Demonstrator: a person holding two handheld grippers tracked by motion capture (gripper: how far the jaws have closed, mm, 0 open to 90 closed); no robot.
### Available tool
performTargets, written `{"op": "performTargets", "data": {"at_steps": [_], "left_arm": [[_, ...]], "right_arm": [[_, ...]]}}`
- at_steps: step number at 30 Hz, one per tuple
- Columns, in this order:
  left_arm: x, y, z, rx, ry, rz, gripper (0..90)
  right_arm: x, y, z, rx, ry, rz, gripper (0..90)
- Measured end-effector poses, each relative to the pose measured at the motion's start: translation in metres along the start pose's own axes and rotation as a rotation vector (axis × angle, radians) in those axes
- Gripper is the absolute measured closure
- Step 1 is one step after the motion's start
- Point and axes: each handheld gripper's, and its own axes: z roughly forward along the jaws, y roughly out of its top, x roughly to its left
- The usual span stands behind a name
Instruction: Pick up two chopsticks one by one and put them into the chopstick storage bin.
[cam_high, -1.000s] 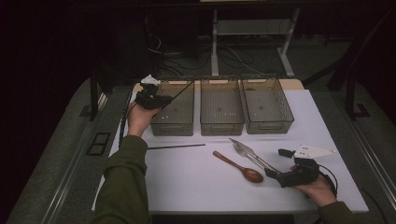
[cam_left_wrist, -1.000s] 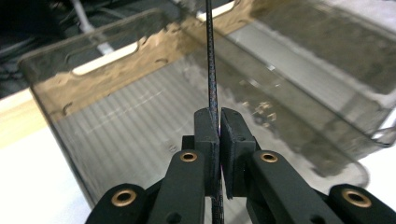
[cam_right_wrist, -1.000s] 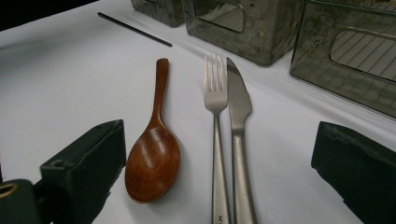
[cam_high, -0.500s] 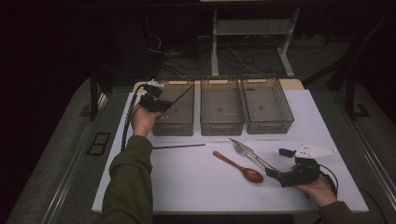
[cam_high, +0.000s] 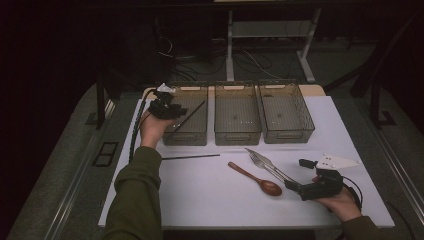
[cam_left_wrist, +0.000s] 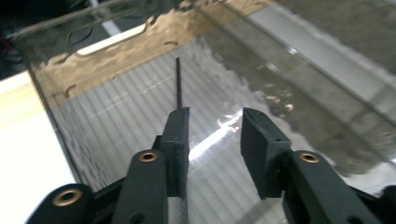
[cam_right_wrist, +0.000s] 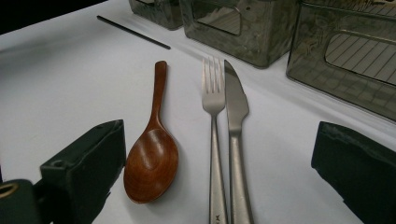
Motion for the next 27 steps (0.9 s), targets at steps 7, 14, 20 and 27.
{"op": "performTargets", "data": {"at_steps": [7,14,20,27], "left_arm": [[-0.017,0.0,-0.025,-0.084,-0.042,0.049,47.6],[-0.037,-0.008,-0.042,-0.108,-0.079,0.097,37.1],[-0.053,-0.02,-0.054,-0.127,-0.102,0.119,32.2],[-0.073,-0.043,-0.064,-0.145,-0.121,0.149,29.0]], "right_arm": [[0.0,0.0,0.0,0.001,-0.001,0.0,2.4],[0.0,0.0,-0.001,0.0,-0.001,0.0,2.4],[0.0,0.0,-0.001,-0.003,-0.001,0.0,2.4],[0.001,0.0,-0.001,-0.002,-0.002,0.003,2.4]]}}
